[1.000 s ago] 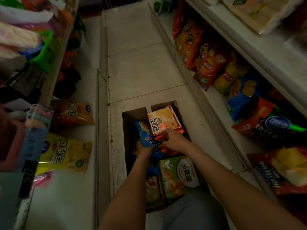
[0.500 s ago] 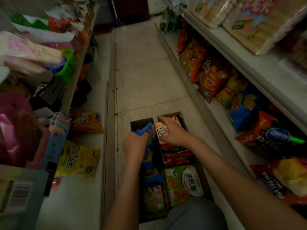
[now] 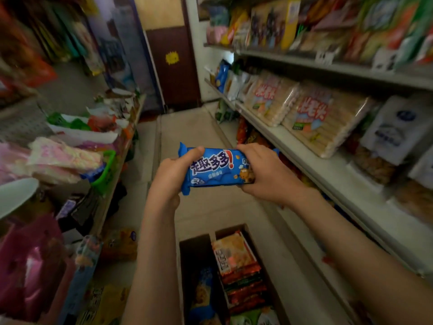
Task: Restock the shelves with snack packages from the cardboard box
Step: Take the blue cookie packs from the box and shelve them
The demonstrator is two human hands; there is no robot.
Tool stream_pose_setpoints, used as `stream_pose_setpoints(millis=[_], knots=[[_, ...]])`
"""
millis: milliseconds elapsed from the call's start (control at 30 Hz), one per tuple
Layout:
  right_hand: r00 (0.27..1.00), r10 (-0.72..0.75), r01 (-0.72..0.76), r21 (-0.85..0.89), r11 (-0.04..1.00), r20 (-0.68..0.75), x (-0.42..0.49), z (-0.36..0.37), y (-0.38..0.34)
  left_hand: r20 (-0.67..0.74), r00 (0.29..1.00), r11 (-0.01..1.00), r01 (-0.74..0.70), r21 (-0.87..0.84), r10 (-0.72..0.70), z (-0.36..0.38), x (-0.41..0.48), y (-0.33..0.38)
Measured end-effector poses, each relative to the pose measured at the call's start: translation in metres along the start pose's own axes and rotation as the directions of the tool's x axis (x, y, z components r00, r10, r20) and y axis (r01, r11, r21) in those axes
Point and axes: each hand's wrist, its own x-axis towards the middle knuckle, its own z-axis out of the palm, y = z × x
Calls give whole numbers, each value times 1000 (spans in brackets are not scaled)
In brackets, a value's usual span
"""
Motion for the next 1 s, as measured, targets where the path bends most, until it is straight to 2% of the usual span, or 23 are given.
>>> stream_pose_setpoints(millis=[67, 133, 200, 300, 367, 400, 500, 600, 733, 867, 1000], knots=[[998, -1, -5, -94, 996, -57, 5, -30, -2, -28, 993, 991, -109, 79, 112, 8, 2, 22], [990, -1, -28, -203, 979, -140, 6, -61, -3, -113, 934, 902, -289, 321, 339, 22, 1, 44], [977, -8, -59, -306, 950, -211, 4, -95, -5, -121, 774, 696, -475, 538, 622, 40, -11, 71], [963, -4, -104, -387, 916, -268, 2, -143, -8, 84, 462, 276, -655, 704, 883, 77, -34, 101], [943, -28, -136, -463, 876, -331, -2, -175, -8, 272, 243, -19, -712, 701, 931, 104, -47, 114], [937, -39, -153, -507, 849, -348, -5, -188, -8, 350, 190, -101, -740, 665, 917, 114, -52, 118], [925, -34, -218, -602, 768, -379, -17, -229, -5, 496, 78, -249, -791, 558, 865, 135, -61, 132], [915, -23, -272, -657, 704, -403, -33, -262, -7, 550, -18, -345, -796, 498, 835, 153, -68, 142], [917, 21, -325, -719, 614, -397, -61, -294, -8, 515, -91, -327, -861, 390, 853, 190, -83, 156], [897, 142, -427, -736, 526, -419, -107, -321, -4, 504, -185, -326, -922, 207, 843, 234, -105, 161], [853, 308, -520, -738, 430, -421, -168, -344, -5, 517, -323, -395, -918, 33, 793, 284, -140, 154]])
